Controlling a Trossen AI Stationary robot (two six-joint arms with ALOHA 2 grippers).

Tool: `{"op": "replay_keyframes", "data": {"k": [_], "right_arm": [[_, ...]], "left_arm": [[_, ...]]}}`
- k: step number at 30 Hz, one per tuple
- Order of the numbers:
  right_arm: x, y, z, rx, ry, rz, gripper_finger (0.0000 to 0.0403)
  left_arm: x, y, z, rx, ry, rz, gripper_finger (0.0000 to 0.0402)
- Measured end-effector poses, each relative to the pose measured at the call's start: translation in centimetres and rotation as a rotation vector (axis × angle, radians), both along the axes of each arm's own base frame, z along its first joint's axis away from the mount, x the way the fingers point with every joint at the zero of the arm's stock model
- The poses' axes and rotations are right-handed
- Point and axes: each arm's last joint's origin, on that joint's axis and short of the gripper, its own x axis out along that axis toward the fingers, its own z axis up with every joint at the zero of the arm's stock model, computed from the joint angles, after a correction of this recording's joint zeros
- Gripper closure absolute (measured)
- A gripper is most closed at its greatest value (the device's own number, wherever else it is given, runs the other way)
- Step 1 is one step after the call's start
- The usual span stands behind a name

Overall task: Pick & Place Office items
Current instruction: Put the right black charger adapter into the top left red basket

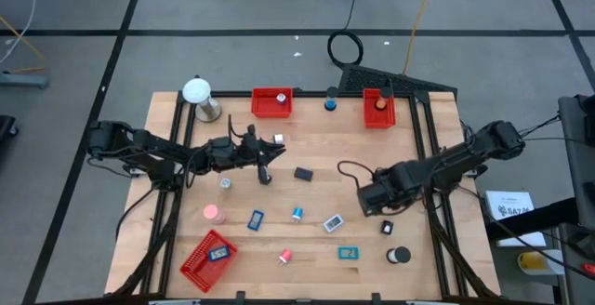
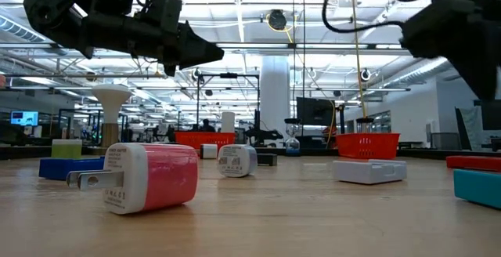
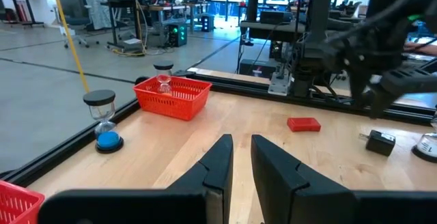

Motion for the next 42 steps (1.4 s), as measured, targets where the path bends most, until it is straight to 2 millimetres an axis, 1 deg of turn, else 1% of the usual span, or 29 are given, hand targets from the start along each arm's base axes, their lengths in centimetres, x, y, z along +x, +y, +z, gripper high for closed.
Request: {"op": "replay_keyframes", "data": {"k": [7,15,25,28,33,36,39,42], "right_arm": [[-0.8,1.1,-2.1,0.023,0.014,-0.065,0.0133],[-1.0,1.9,-3.4,0.076,-0.016,-0.084,0.0133],[-1.7,1.6,-5.4,0.07,-0.023,-0.099,0.0134],[-2.0,1.4,-5.9,0.06,-0.007,-0.097,0.0142],[-2.1,1.4,-6.3,0.07,-0.019,-0.089,0.0169],[-1.8,1.6,-6.3,0.11,-0.035,-0.099,0.0182],[-1.8,1.7,-6.2,0.156,-0.023,-0.099,0.0182],[-1.9,1.8,-6.2,0.177,0.002,-0.097,0.0167]], "left_arm": [[0.0,0.0,0.0,0.0,0.0,0.0,0.035],[0.0,0.0,0.0,0.0,0.0,0.0,0.035],[0.0,0.0,0.0,0.0,-0.001,0.0,0.035],[0.0,0.0,0.0,0.0,-0.001,0.0,0.035],[0.0,0.0,0.0,0.0,-0.001,0.0,0.035],[0.0,0.0,0.0,0.0,-0.001,0.0,0.035],[0.0,0.0,0.0,0.0,-0.001,0.0,0.035],[0.0,0.0,0.0,0.0,-0.001,0.0,0.035]]}}
